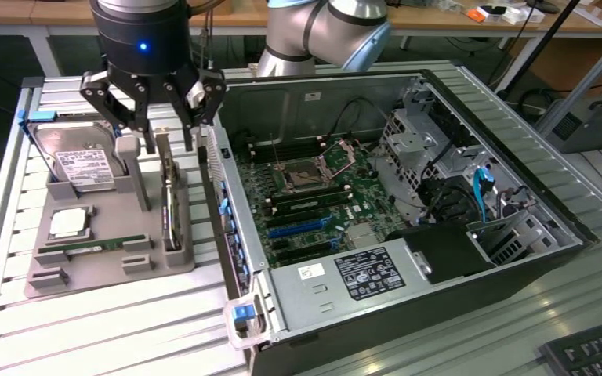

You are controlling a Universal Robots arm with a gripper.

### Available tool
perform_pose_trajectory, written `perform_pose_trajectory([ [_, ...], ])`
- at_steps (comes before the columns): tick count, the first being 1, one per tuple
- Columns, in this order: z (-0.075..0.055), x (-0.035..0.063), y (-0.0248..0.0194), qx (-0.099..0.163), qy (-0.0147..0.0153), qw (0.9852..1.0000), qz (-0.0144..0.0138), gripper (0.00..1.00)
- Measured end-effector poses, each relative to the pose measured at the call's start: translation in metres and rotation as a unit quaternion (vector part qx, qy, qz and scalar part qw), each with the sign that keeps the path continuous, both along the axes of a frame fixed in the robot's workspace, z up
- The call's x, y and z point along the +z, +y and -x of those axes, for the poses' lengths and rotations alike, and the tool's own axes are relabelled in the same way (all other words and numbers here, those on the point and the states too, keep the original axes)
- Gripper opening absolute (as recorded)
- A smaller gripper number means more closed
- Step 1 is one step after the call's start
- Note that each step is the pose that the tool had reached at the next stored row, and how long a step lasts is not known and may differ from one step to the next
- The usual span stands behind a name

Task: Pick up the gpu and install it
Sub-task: 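Pick up the gpu and move the gpu toward the slot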

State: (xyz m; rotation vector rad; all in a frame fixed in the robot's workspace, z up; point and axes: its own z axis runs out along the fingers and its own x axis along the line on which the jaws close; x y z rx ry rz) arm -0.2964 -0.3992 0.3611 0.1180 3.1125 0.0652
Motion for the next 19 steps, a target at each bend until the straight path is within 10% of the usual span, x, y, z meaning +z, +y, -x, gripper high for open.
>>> perform_pose_trajectory([
  [19,0.0018,-0.0035,0.0,0.0,0.0,1.0,0.0,0.48],
])
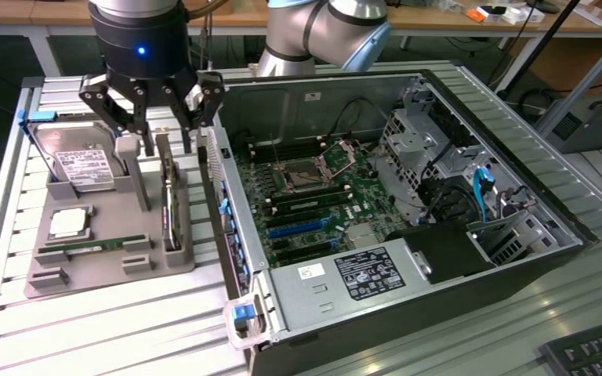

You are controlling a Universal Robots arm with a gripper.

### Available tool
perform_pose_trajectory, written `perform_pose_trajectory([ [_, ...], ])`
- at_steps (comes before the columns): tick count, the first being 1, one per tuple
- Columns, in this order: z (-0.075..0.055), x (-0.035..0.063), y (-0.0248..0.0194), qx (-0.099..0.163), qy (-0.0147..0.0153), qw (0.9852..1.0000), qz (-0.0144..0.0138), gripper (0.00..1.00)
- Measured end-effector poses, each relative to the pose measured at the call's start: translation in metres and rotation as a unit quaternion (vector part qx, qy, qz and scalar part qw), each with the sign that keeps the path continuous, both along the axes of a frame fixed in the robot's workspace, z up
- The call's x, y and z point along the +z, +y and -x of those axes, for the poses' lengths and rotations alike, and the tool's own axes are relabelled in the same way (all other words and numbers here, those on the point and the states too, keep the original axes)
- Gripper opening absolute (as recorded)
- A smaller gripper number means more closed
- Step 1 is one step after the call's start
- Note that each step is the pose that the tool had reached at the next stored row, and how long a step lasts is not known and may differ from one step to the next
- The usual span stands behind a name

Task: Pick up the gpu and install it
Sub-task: 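Pick up the gpu and move the gpu toward the slot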

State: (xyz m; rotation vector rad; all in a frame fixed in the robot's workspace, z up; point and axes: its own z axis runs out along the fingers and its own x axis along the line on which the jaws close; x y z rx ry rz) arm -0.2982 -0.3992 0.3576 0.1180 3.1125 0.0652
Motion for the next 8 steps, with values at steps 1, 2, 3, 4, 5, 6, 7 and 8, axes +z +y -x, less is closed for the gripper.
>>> perform_pose_trajectory([
  [1,0.0002,-0.0002,0.0,0.0,0.0,1.0,0.0,0.48],
  [2,0.0003,-0.0004,0.0,0.0,0.0,1.0,0.0,0.48],
  [3,0.0005,-0.0007,0.0,0.0,0.0,1.0,0.0,0.48],
  [4,0.0008,-0.0009,0.0,0.0,0.0,1.0,0.0,0.48],
  [5,0.001,-0.0012,0.0,0.0,0.0,1.0,0.0,0.48],
  [6,0.0011,-0.0014,0.0,0.0,0.0,1.0,0.0,0.48],
  [7,0.0014,-0.0017,0.0,0.0,0.0,1.0,0.0,0.48],
  [8,0.0017,-0.0021,-0.0001,0.0,0.0,1.0,0.0,0.48],
])
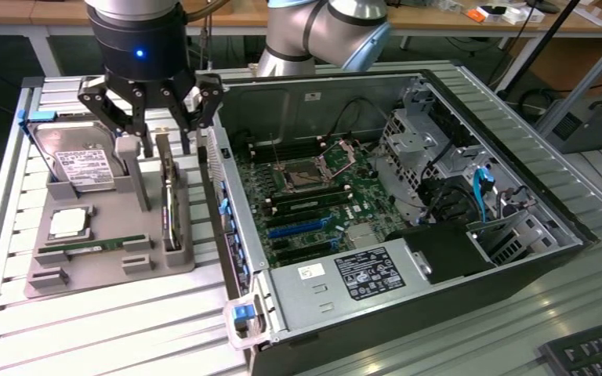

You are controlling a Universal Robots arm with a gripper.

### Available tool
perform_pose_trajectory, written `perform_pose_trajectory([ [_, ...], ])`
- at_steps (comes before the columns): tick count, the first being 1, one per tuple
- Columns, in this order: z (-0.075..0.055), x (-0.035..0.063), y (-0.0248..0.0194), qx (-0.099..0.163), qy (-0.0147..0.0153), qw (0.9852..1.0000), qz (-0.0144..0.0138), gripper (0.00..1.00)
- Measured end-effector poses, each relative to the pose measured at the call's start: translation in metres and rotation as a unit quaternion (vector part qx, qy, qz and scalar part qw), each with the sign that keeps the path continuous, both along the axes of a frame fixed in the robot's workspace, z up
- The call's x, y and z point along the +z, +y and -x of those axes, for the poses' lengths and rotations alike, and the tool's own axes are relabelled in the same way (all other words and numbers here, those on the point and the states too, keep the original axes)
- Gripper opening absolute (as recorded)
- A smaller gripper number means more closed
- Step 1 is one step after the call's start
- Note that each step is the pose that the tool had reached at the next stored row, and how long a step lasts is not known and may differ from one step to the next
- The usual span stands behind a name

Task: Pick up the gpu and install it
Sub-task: 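Pick up the gpu and move the gpu toward the slot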

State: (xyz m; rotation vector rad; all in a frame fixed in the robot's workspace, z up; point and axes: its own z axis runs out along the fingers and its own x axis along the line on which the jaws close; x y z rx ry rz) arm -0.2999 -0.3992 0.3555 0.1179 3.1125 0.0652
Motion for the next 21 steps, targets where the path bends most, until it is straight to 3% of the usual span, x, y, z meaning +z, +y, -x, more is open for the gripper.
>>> perform_pose_trajectory([
  [21,0.0059,-0.003,-0.0002,0.0,0.0,1.0,0.0,0.48],
])
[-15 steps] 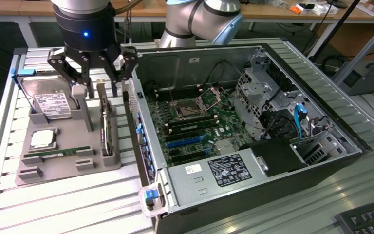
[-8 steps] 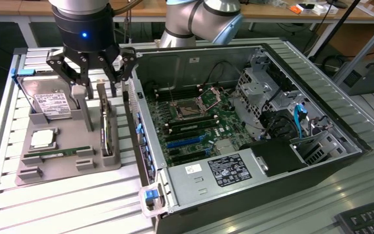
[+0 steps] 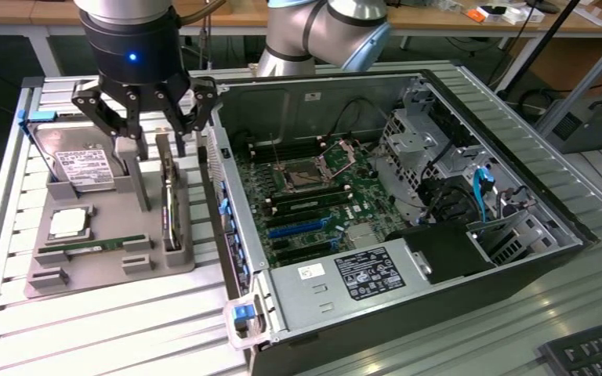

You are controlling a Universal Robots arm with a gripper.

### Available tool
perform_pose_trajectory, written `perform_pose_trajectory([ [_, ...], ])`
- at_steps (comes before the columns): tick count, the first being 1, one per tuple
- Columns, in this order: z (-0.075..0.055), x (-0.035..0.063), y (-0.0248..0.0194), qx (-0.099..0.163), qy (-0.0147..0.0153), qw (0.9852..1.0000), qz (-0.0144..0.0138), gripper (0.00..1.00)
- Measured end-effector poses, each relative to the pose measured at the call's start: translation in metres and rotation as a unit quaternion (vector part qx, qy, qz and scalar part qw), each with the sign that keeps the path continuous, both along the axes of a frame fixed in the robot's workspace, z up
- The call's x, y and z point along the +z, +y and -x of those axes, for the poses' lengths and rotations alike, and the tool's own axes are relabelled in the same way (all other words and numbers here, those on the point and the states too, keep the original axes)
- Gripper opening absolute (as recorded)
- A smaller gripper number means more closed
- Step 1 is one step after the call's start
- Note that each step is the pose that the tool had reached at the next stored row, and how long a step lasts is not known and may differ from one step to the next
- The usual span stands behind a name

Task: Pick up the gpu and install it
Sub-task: 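Pick up the gpu and move the gpu toward the slot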

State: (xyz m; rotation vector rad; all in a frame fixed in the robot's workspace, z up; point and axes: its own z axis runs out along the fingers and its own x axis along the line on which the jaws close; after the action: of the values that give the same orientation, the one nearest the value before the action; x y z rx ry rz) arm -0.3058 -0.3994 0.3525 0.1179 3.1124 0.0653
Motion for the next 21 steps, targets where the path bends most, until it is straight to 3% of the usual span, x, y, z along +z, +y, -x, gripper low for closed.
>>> perform_pose_trajectory([
  [21,0.0075,-0.0027,0.0,0.0,0.0,1.0,0.0,0.48],
])
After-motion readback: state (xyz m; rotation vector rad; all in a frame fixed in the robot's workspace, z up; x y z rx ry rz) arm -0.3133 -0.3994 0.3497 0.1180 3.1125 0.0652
